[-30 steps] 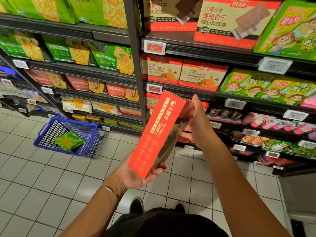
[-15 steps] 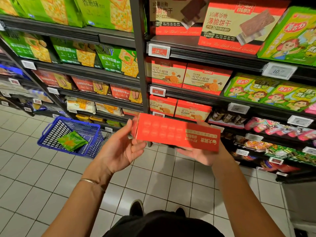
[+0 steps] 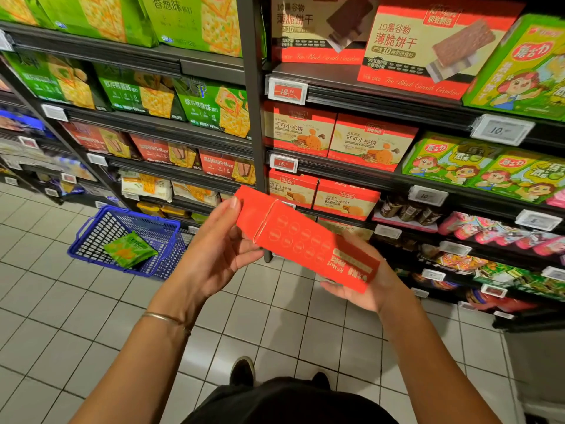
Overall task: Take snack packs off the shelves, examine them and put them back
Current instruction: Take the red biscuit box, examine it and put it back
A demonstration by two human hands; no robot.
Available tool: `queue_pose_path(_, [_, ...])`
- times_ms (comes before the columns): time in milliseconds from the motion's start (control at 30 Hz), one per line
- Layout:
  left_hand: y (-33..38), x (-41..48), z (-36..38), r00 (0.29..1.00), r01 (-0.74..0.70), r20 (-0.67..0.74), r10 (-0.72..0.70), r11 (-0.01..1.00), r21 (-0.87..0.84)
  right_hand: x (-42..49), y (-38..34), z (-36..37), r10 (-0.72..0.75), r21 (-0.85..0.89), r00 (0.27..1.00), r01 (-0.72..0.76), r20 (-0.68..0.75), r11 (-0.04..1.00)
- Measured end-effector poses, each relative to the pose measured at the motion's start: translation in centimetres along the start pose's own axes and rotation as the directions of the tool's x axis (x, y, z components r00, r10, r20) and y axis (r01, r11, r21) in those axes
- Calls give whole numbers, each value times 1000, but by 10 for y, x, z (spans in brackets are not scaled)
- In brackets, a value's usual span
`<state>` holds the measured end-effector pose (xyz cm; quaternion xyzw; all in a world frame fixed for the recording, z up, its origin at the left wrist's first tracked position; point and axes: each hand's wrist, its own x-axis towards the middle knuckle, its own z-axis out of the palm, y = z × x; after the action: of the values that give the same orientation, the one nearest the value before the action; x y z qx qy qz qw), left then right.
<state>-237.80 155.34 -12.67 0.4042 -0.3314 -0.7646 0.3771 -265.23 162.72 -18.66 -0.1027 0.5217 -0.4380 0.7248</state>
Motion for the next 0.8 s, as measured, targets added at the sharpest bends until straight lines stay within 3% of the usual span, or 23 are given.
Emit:
queue_pose_path(100, [6,-3,11,997,-81,0,81,995,66,-3,9,4,44,-45,990,-38,135,998])
queue_pose_path(200, [10,-5,20,991,-123,64,120,991,47,-2,18,10,63,12,989,-65,134,998])
queue_pose_path(333, [11,-9,34,974,-180,165,153,970,163,1,24,19,99,59,971,-114,216,992])
queue_pose_path(567, [13,-10,37,978,-165,163,129,959,228,8,31,10,117,56,957,-136,265,989])
queue_pose_path(633, [14,-10,34,983,-123,165,79,953,278,13,29,6,53,87,976,-72,211,994])
queue_pose_path(700, [16,-12,30,980,-116,195,44,920,375,17,25,1,-117,86,972,102,202,991])
queue_pose_path(800, [16,-16,25,959,-223,268,93,831,510,16,16,-2,-351,-53,924,362,151,931])
